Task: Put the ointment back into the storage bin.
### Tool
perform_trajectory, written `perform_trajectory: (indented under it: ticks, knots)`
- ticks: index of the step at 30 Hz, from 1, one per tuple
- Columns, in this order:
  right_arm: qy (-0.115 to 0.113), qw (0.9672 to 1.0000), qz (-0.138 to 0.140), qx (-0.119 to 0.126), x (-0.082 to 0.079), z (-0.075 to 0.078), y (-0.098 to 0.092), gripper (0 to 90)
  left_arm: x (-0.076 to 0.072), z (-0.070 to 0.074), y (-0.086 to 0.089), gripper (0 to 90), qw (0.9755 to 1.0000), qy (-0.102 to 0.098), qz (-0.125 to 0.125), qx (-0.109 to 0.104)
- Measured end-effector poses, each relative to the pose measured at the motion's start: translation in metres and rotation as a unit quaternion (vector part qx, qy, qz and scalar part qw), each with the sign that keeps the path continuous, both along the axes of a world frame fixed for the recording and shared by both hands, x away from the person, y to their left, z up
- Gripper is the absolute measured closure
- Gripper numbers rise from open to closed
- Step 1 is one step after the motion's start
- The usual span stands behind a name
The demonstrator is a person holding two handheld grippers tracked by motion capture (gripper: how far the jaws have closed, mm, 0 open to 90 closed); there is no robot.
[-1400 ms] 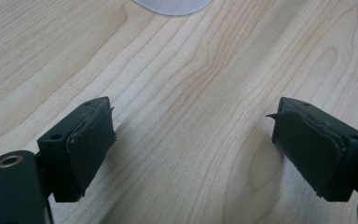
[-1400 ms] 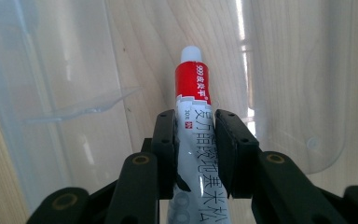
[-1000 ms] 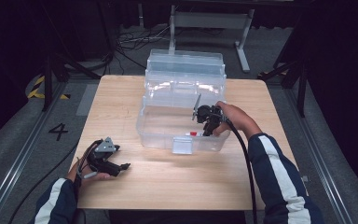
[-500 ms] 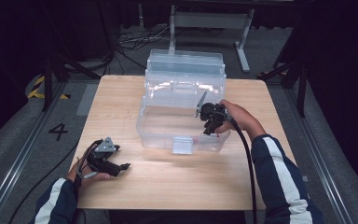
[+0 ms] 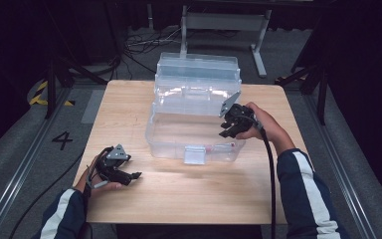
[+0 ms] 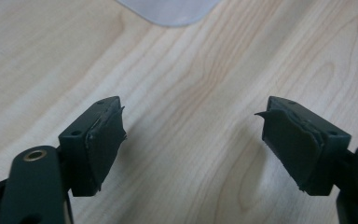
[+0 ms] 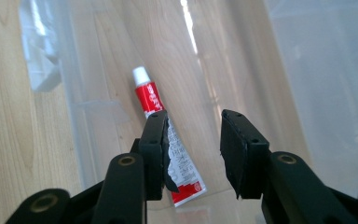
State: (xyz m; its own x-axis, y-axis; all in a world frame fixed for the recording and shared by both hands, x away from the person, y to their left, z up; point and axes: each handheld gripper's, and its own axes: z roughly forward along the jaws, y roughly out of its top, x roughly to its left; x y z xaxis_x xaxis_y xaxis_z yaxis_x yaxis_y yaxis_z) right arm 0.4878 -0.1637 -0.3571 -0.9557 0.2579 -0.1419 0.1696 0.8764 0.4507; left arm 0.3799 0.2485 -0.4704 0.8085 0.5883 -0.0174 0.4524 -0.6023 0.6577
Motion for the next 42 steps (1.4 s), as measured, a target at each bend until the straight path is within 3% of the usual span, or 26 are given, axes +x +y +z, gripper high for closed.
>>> perform_trajectory:
  ticks: [3,4,8,11,13,16,19,23,30,32,35,38,42]
  knots:
    - [-0.026,0.9992,0.005,0.031,-0.004,0.010,-0.009,60.6,0.001,0.018,-0.003,24.8,0.9994,-0.027,0.006,-0.021]
    - [-0.026,0.9992,0.005,0.031,-0.004,0.010,-0.009,60.6,0.001,0.018,-0.003,25.5,0.9994,-0.027,0.006,-0.021]
    - [-0.051,0.9972,-0.002,0.055,-0.006,0.018,-0.015,58.3,-0.001,0.043,-0.008,28.2,0.9973,-0.062,0.000,-0.040]
    - [-0.078,0.9930,-0.019,0.086,-0.005,0.027,-0.021,57.1,-0.002,0.056,-0.012,30.6,0.9954,-0.080,-0.007,-0.053]
    - [-0.079,0.9923,-0.021,0.092,-0.004,0.028,-0.022,57.1,-0.002,0.060,-0.014,31.5,0.9951,-0.082,-0.010,-0.054]
    - [-0.098,0.9874,-0.037,0.118,-0.002,0.037,-0.027,56.9,-0.003,0.069,-0.024,32.6,0.9939,-0.097,-0.023,-0.047]
    - [-0.120,0.9829,-0.057,0.127,0.003,0.044,-0.029,56.2,-0.002,0.076,-0.031,33.1,0.9928,-0.104,-0.032,-0.050]
    - [-0.130,0.9766,-0.070,0.156,0.009,0.051,-0.032,55.9,0.001,0.081,-0.040,34.4,0.9918,-0.104,-0.047,-0.057]
    - [-0.152,0.9722,-0.093,0.152,0.025,0.060,-0.032,54.2,0.010,0.081,-0.056,40.4,0.9904,-0.110,-0.070,-0.046]
    - [-0.151,0.9699,-0.099,0.163,0.034,0.063,-0.032,53.2,0.015,0.078,-0.062,41.9,0.9911,-0.100,-0.077,-0.040]
    - [-0.154,0.9706,-0.104,0.153,0.042,0.062,-0.027,51.9,0.021,0.075,-0.067,43.0,0.9917,-0.090,-0.085,-0.034]
    - [-0.154,0.9684,-0.110,0.162,0.048,0.062,-0.025,51.9,0.025,0.071,-0.072,44.9,0.9919,-0.083,-0.093,-0.022]
    - [-0.139,0.9702,-0.124,0.155,0.065,0.057,-0.019,50.5,0.034,0.067,-0.080,47.2,0.9920,-0.073,-0.102,-0.014]
